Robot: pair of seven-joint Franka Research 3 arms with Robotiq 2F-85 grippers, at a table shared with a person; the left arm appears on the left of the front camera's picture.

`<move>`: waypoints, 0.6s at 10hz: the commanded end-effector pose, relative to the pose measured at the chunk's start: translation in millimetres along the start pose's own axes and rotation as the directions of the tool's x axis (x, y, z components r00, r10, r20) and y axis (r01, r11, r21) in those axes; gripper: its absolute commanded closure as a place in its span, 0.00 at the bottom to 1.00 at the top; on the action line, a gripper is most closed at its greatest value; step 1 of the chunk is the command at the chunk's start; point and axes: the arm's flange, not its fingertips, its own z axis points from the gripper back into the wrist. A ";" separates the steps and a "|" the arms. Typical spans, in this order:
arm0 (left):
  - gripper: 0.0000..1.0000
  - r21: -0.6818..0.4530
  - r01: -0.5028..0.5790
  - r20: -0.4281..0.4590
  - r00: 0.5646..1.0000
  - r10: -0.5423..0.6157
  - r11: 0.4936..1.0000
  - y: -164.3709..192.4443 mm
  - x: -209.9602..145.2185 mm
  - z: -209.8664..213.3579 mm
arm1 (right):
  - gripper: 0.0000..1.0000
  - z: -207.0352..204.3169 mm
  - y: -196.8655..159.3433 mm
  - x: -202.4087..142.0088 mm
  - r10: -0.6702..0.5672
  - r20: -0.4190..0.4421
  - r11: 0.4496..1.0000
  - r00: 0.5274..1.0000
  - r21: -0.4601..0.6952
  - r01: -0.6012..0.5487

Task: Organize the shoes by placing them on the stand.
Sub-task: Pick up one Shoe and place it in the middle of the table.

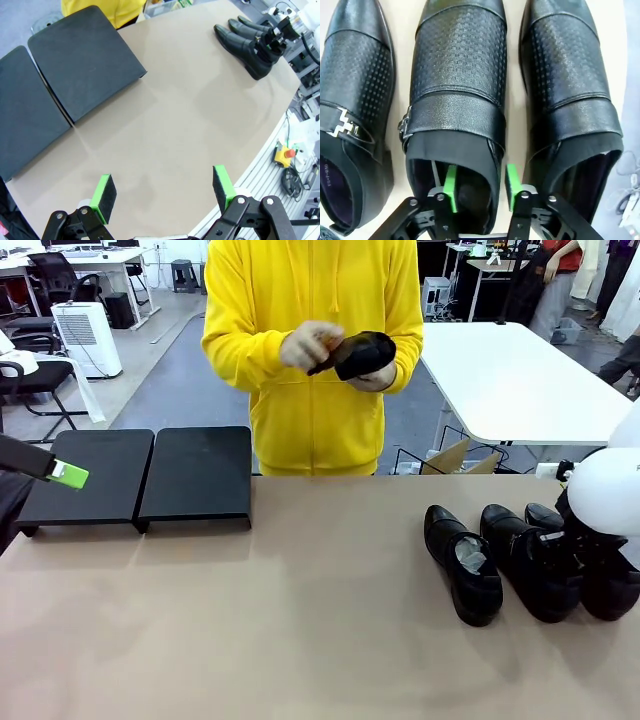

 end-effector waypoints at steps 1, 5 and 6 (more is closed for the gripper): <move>0.00 -0.013 0.010 0.005 1.000 -0.010 1.000 0.8 -0.3 1.2 | 0.98 -4.7 -1.0 9.4 0.032 0.001 0.999 0.999 -0.015 -0.032; 0.00 -0.013 0.010 0.005 1.000 -0.010 1.000 0.8 -0.3 1.2 | 1.00 -1.1 -5.3 10.1 0.014 0.007 1.000 1.000 -0.022 -0.013; 0.00 -0.013 0.010 0.005 1.000 -0.010 1.000 0.8 -0.3 1.2 | 1.00 1.4 -6.5 8.6 0.004 0.010 1.000 1.000 -0.017 -0.003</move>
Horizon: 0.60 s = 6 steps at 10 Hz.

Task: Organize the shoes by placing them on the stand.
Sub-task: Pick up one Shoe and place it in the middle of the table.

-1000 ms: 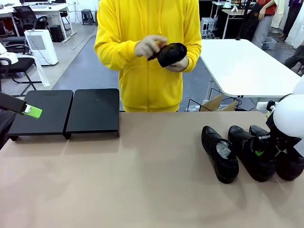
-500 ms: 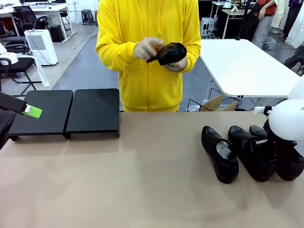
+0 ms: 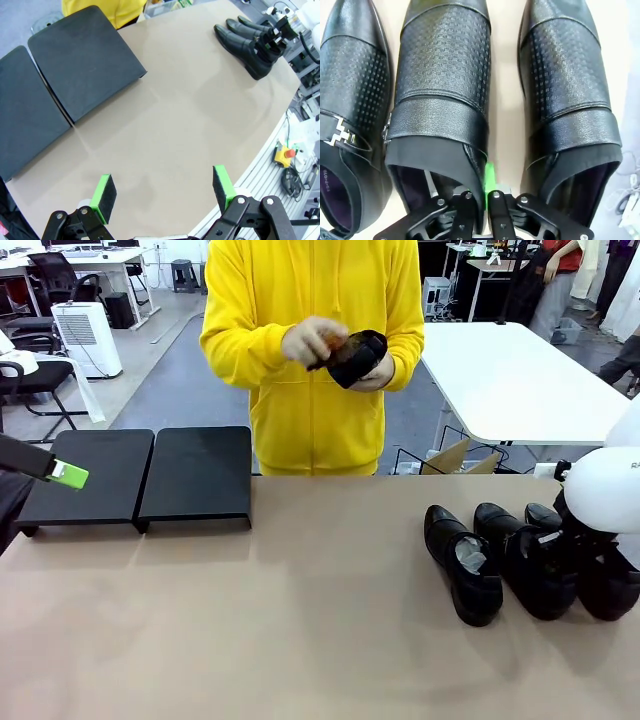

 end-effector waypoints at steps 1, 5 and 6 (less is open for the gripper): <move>0.00 -0.013 0.010 0.005 1.000 -0.010 1.000 0.8 -0.3 1.2 | 1.00 7.3 -5.9 -0.2 -0.002 0.012 1.000 1.000 -0.006 0.002; 0.00 -0.013 0.010 0.005 1.000 -0.010 1.000 0.8 -0.3 1.2 | 1.00 120.9 -2.4 -46.9 -0.128 0.292 0.992 0.948 0.055 0.117; 0.00 -0.013 0.010 0.005 1.000 -0.010 1.000 0.8 -0.3 1.2 | 1.00 137.6 1.8 -60.5 -0.121 0.332 0.991 0.936 0.099 0.093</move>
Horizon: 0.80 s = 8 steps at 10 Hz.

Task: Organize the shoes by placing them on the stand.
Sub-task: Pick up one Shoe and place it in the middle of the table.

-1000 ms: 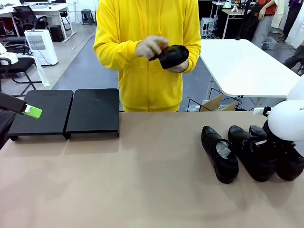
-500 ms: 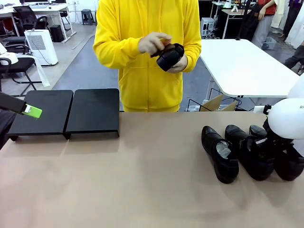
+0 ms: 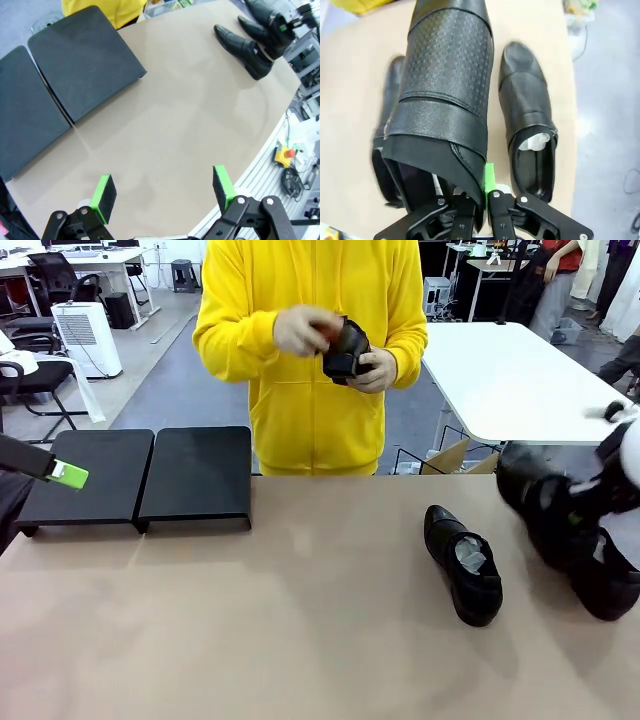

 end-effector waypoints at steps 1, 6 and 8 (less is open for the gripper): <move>0.00 -0.013 0.010 0.006 1.000 -0.010 1.000 0.8 -0.3 1.2 | 1.00 27.2 10.2 -47.3 0.002 0.060 0.998 0.998 0.070 -0.007; 0.00 -0.013 0.010 0.006 1.000 -0.010 1.000 0.8 -0.3 1.2 | 1.00 29.7 4.8 -2.9 -0.004 0.045 1.000 0.999 0.023 0.003; 0.00 -0.013 0.010 0.006 1.000 -0.010 1.000 0.8 -0.3 1.2 | 1.00 41.0 30.7 -1.9 -0.124 -0.030 0.989 0.992 0.076 0.126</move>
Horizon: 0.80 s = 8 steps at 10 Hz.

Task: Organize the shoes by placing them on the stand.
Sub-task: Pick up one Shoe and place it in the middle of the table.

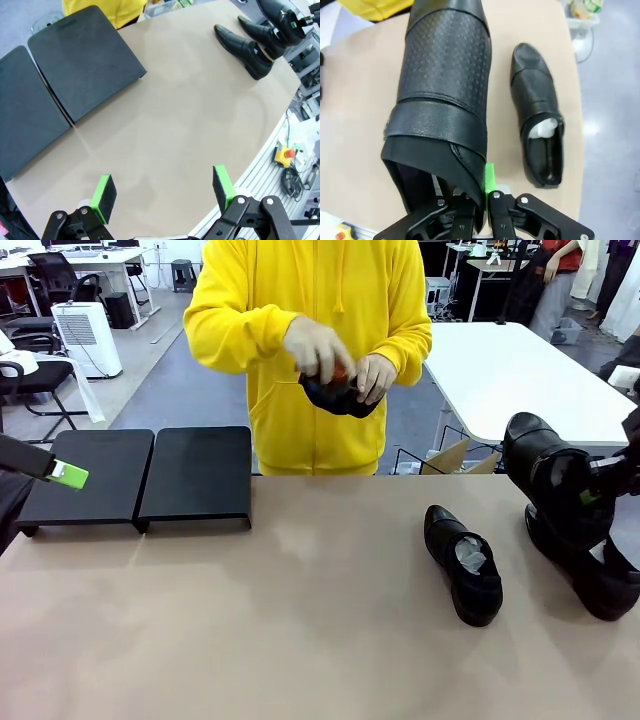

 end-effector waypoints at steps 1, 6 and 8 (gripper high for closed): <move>0.00 -0.013 0.010 0.006 1.000 -0.010 1.000 0.8 -0.2 1.2 | 1.00 19.1 55.0 -2.1 -0.113 -0.023 0.992 0.993 -0.059 0.111; 0.00 -0.013 0.010 0.006 1.000 -0.010 1.000 0.8 -0.2 1.2 | 1.00 23.0 206.5 -83.7 -0.082 -0.164 0.995 0.983 -0.070 0.072; 0.00 -0.013 0.010 0.006 1.000 -0.010 1.000 0.8 -0.2 1.2 | 1.00 -9.0 250.2 -111.9 -0.121 -0.279 0.992 0.953 -0.016 0.122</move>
